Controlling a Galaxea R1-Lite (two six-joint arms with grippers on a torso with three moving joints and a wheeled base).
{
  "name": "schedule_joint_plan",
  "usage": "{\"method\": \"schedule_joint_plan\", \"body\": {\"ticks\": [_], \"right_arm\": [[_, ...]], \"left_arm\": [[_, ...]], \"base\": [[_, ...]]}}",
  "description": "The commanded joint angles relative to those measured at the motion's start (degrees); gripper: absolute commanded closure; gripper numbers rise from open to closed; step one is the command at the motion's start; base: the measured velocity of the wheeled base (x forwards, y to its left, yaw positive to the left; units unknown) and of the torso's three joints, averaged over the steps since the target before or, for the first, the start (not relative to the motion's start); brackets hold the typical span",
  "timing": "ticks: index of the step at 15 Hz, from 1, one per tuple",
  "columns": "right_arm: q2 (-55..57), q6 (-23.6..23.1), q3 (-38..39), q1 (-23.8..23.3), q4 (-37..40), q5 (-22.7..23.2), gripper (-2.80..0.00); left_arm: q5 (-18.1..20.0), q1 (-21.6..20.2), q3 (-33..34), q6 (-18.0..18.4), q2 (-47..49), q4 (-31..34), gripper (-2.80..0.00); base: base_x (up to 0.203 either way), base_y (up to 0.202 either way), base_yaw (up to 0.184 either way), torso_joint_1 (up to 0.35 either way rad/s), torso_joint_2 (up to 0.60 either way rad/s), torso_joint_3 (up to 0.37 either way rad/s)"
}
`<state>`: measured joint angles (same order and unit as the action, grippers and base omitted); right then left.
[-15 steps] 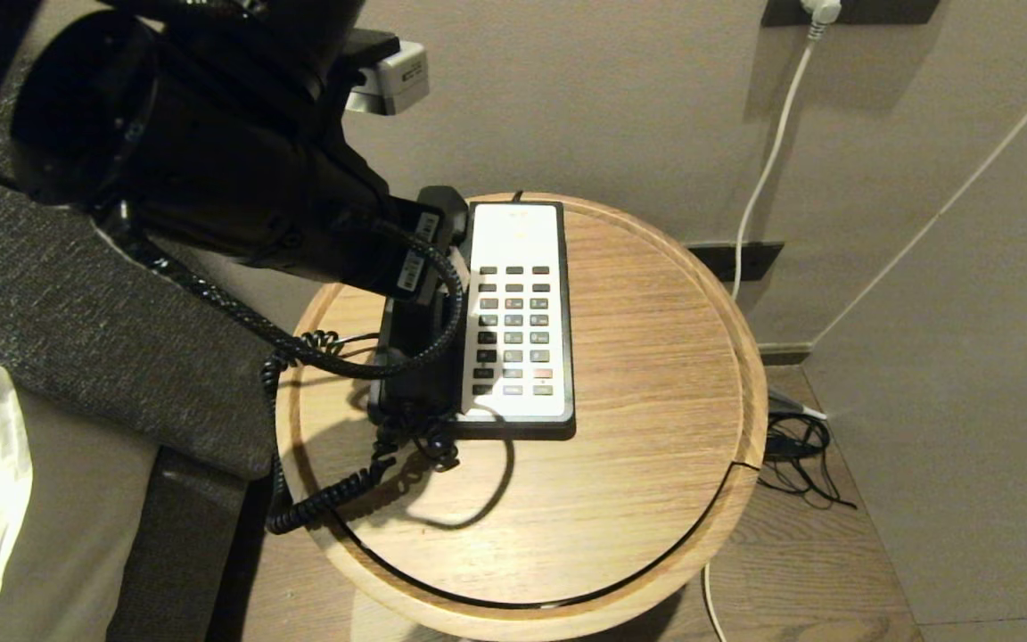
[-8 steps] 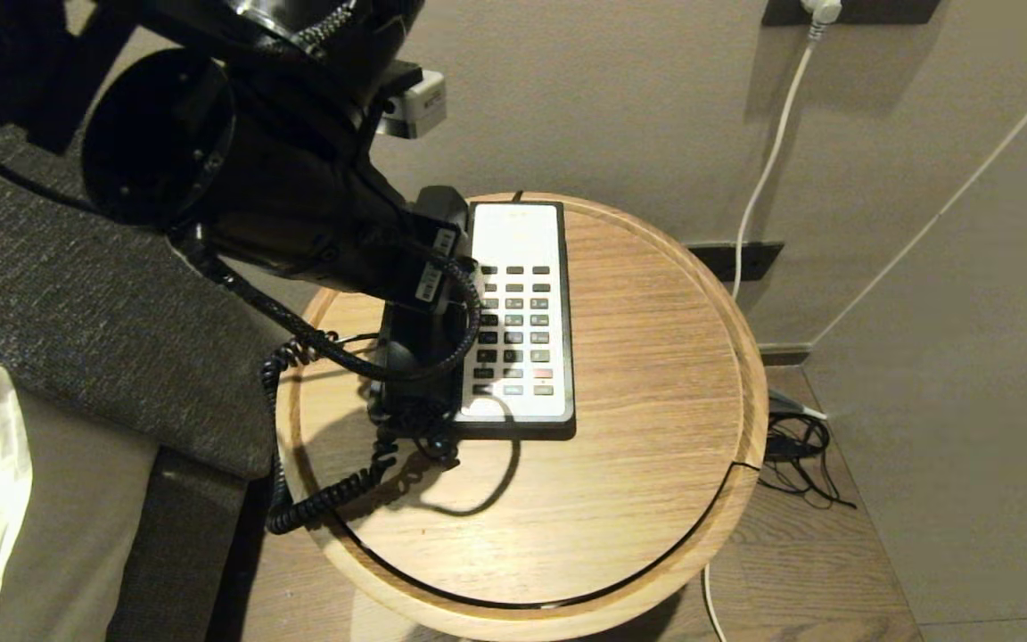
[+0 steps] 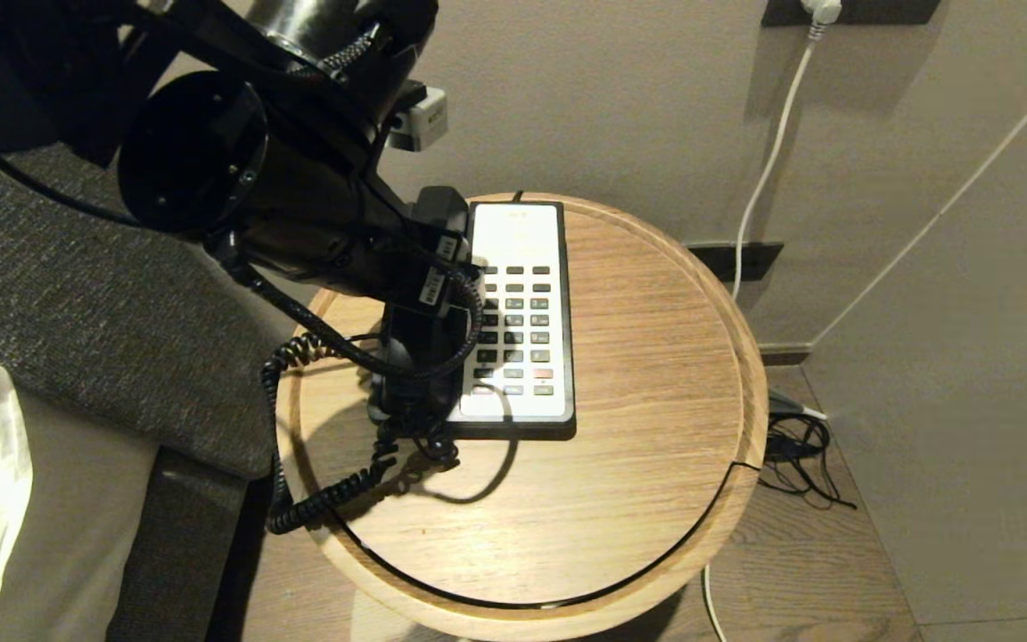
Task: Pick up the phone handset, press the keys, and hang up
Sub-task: Pick up the desk phone handset
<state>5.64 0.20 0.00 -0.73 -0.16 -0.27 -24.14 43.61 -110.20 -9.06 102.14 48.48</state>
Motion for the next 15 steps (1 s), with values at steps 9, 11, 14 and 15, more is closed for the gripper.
{"method": "schedule_joint_plan", "body": {"ticks": [9, 11, 14, 15], "right_arm": [[0.0, 0.0, 0.0, 0.0, -0.1, 0.0, 0.0], [0.0, 0.0, 0.0, 0.1, 0.0, 0.0, 0.0], [0.0, -0.1, 0.0, 0.0, 0.0, 0.0, 0.0], [0.0, 0.0, 0.0, 0.0, 0.0, 0.0, 0.0]], "left_arm": [[1.1, -1.7, 0.0, -1.5, 0.0, 0.3, -2.8], [1.6, -1.6, 0.0, -1.9, 0.2, 0.3, -2.8], [2.6, -1.6, 0.0, -3.1, 0.2, 0.4, -2.8], [2.6, -1.6, 0.0, -3.2, 0.2, 0.4, -2.8]], "base": [[0.0, 0.0, 0.0, 0.0, 0.0, 0.0], [0.0, 0.0, 0.0, 0.0, 0.0, 0.0], [0.0, 0.0, 0.0, 0.0, 0.0, 0.0], [0.0, 0.0, 0.0, 0.0, 0.0, 0.0]]}}
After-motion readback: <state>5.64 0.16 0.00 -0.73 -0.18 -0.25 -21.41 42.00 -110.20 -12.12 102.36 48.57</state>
